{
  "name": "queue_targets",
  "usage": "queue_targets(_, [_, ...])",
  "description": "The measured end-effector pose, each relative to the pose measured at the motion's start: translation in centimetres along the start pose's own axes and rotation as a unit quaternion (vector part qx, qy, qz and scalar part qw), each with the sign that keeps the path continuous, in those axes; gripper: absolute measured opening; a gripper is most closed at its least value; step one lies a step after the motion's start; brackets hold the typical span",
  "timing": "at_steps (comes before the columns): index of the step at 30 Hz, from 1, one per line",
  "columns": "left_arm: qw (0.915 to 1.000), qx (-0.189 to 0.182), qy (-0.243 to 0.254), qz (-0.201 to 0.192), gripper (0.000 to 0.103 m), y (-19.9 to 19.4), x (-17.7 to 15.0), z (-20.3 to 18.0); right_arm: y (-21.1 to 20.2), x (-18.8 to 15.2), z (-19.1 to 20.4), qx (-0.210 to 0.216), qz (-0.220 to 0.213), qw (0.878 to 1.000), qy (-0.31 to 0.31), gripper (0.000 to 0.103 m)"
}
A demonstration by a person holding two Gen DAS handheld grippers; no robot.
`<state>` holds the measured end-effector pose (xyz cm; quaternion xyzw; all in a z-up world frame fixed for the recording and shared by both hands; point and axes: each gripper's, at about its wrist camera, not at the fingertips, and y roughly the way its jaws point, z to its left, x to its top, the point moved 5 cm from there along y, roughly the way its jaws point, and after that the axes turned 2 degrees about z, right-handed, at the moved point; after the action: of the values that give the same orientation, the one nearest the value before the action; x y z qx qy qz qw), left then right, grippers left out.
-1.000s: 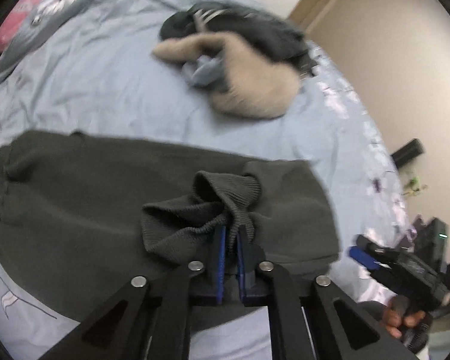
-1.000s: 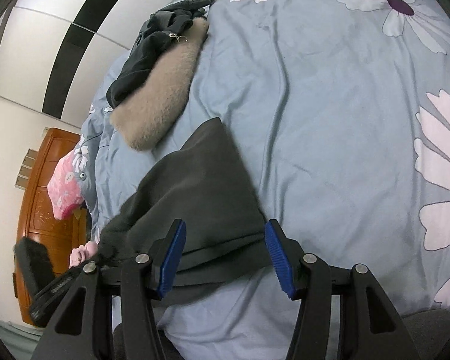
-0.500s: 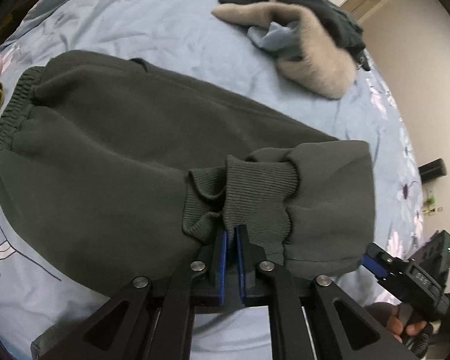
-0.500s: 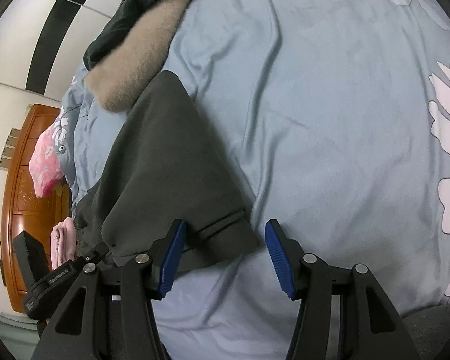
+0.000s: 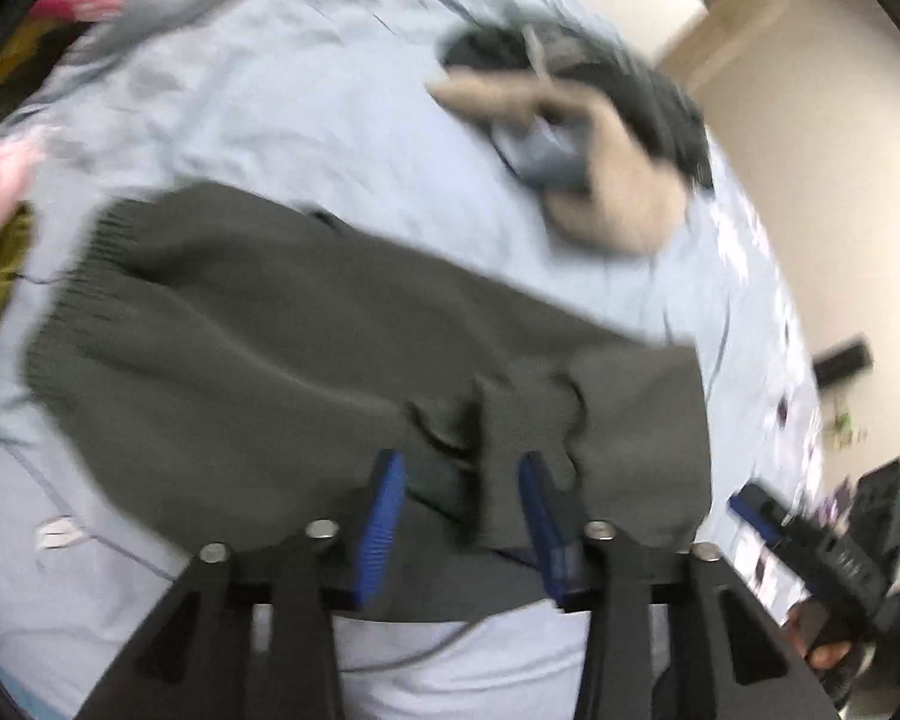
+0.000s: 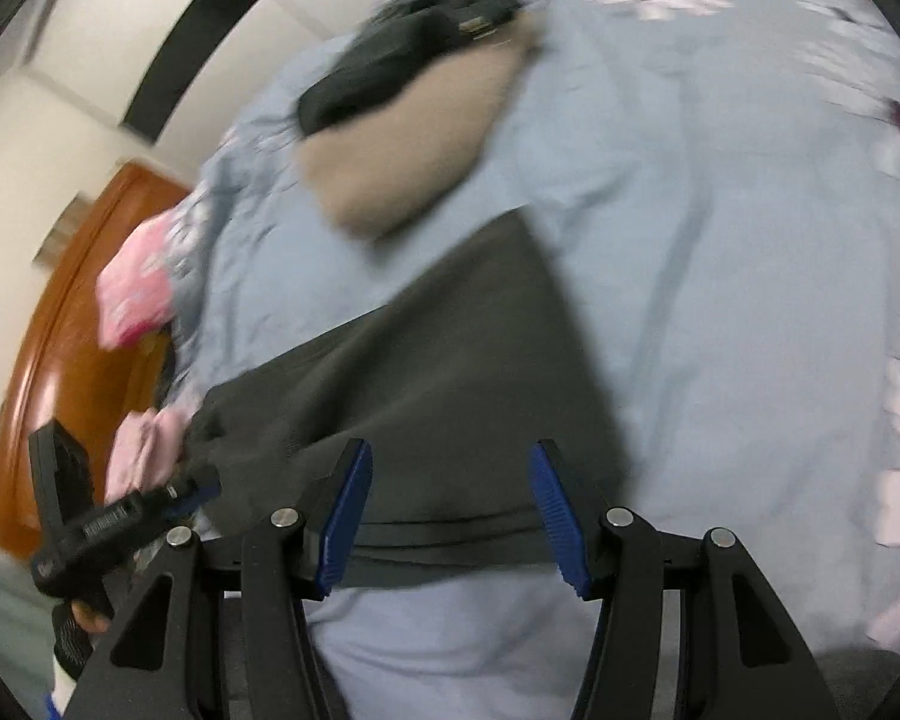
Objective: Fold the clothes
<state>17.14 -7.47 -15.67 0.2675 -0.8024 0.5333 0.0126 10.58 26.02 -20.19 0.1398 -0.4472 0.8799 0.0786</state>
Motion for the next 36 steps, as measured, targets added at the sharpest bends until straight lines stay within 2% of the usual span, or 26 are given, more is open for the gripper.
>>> queue_targets(2, [0.9980, 0.015, -0.052, -0.032, 0.052, -2.4, 0.8, 4.3, 2.0, -0.5, 1.7, 0.004, 0.025, 0.999, -0.021, 0.056])
queue_targets(4, [0.9922, 0.037, -0.109, -0.049, 0.057, -3.8, 0.8, 8.8, 3.8, -0.9, 3.3, 0.009, 0.045, 0.998, -0.039, 0.056])
queue_targets(6, [0.9848, 0.047, -0.159, -0.051, 0.059, -4.6, 0.4, 13.3, 5.4, -1.7, 4.8, 0.010, 0.061, 0.997, -0.055, 0.056])
queue_targets(10, [0.9770, 0.026, -0.209, -0.030, 0.061, -2.9, -0.5, 18.0, 7.6, -2.0, 5.8, -0.015, 0.080, 0.995, -0.060, 0.056])
queue_targets(12, [0.9731, -0.004, -0.229, -0.021, 0.062, -0.9, -0.3, 18.8, 8.2, -2.0, 5.9, -0.026, 0.086, 0.994, -0.056, 0.056])
queue_targets(15, [0.9651, -0.064, -0.252, -0.029, 0.062, 0.6, -0.5, 19.7, 8.2, -2.0, 5.8, -0.030, 0.091, 0.994, -0.056, 0.056])
queue_targets(21, [0.9532, -0.152, -0.253, -0.067, 0.062, 0.5, -0.2, 19.7, 7.6, -1.9, 6.1, -0.039, 0.091, 0.994, -0.052, 0.056])
queue_targets(25, [0.9473, -0.174, -0.257, -0.079, 0.066, 1.3, 0.4, 19.3, 7.0, -2.0, 5.8, -0.046, 0.090, 0.994, -0.048, 0.056])
queue_targets(27, [0.9450, -0.185, -0.257, -0.084, 0.074, 1.3, 0.4, 19.0, 6.4, -2.1, 5.5, -0.050, 0.087, 0.994, -0.045, 0.056])
queue_targets(29, [0.9484, -0.173, -0.252, -0.083, 0.076, 1.6, 0.6, 18.8, 5.7, -2.3, 5.0, -0.050, 0.083, 0.995, -0.039, 0.056])
queue_targets(32, [0.9551, -0.149, -0.242, -0.082, 0.071, 1.8, 1.0, 18.5, 4.8, -2.4, 4.3, -0.052, 0.078, 0.995, -0.031, 0.056])
queue_targets(36, [0.9662, -0.110, -0.216, -0.087, 0.049, 1.4, 1.8, 17.4, 3.2, -2.4, 3.8, -0.047, 0.063, 0.997, -0.023, 0.056])
